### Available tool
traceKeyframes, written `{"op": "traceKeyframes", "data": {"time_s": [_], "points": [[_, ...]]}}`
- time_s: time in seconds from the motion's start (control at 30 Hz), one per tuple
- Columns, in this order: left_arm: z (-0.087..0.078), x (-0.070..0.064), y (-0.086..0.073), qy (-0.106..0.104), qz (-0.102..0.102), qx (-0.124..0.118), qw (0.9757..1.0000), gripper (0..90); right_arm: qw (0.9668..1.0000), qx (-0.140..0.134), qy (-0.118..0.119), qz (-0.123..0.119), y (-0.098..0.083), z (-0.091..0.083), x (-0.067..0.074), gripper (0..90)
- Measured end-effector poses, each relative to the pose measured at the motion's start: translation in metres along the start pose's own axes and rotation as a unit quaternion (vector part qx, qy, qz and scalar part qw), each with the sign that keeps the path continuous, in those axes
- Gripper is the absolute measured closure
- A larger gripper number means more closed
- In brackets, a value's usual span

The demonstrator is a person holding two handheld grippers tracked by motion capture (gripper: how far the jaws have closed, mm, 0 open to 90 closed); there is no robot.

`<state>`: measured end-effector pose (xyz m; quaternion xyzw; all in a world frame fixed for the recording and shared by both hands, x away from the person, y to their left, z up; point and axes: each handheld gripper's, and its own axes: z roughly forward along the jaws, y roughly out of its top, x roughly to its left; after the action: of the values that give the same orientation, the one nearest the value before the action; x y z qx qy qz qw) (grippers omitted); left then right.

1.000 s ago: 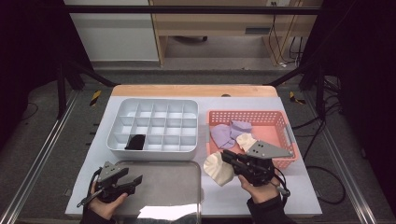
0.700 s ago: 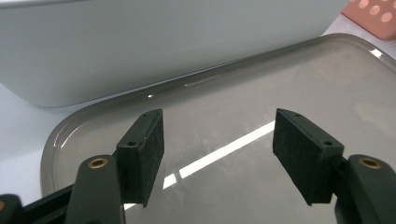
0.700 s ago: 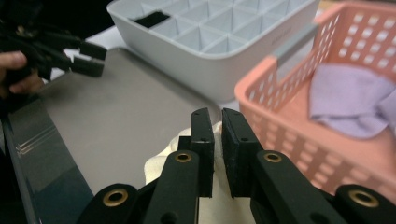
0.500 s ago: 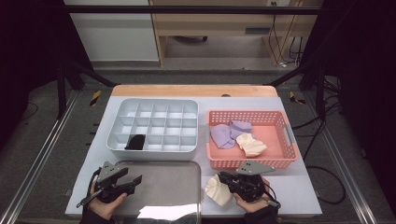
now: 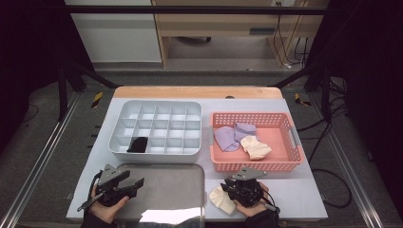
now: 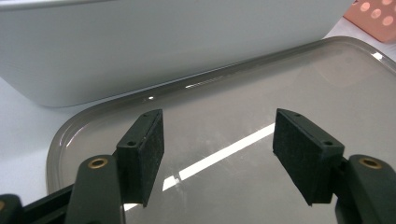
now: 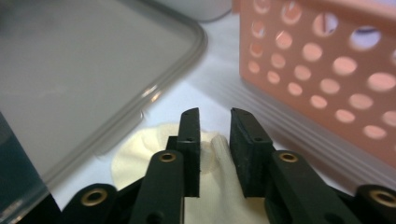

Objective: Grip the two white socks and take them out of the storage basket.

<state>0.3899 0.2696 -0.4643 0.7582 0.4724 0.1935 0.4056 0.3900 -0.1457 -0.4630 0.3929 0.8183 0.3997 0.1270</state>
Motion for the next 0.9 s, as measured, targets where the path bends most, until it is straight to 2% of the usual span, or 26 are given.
{"op": "traceKeyframes", "data": {"time_s": [0.1,0.2,0.43,0.6,0.67,0.9], "points": [[0.000,0.000,0.000,-0.001,-0.001,-0.001,1.0000,33.4,0.9998,-0.020,0.001,0.009,0.004,-0.007,0.000,68.0],[0.000,0.000,0.000,-0.001,-0.002,-0.002,1.0000,33.4,0.9991,-0.041,-0.002,0.007,0.010,-0.017,-0.001,65.7],[0.000,0.001,0.001,0.001,-0.005,-0.006,1.0000,33.3,0.9958,-0.087,-0.027,0.009,0.034,-0.044,-0.013,65.0],[-0.002,0.002,0.002,0.002,-0.004,-0.009,0.9999,33.2,0.9912,-0.111,-0.069,0.024,0.063,-0.057,-0.033,62.8],[-0.003,0.002,0.003,0.002,-0.007,-0.013,0.9999,33.2,0.9898,-0.106,-0.089,0.031,0.076,-0.055,-0.045,61.9],[-0.002,0.003,0.002,0.003,-0.006,-0.010,0.9999,33.2,0.9850,-0.105,-0.123,0.060,0.098,-0.043,-0.077,59.4]]}}
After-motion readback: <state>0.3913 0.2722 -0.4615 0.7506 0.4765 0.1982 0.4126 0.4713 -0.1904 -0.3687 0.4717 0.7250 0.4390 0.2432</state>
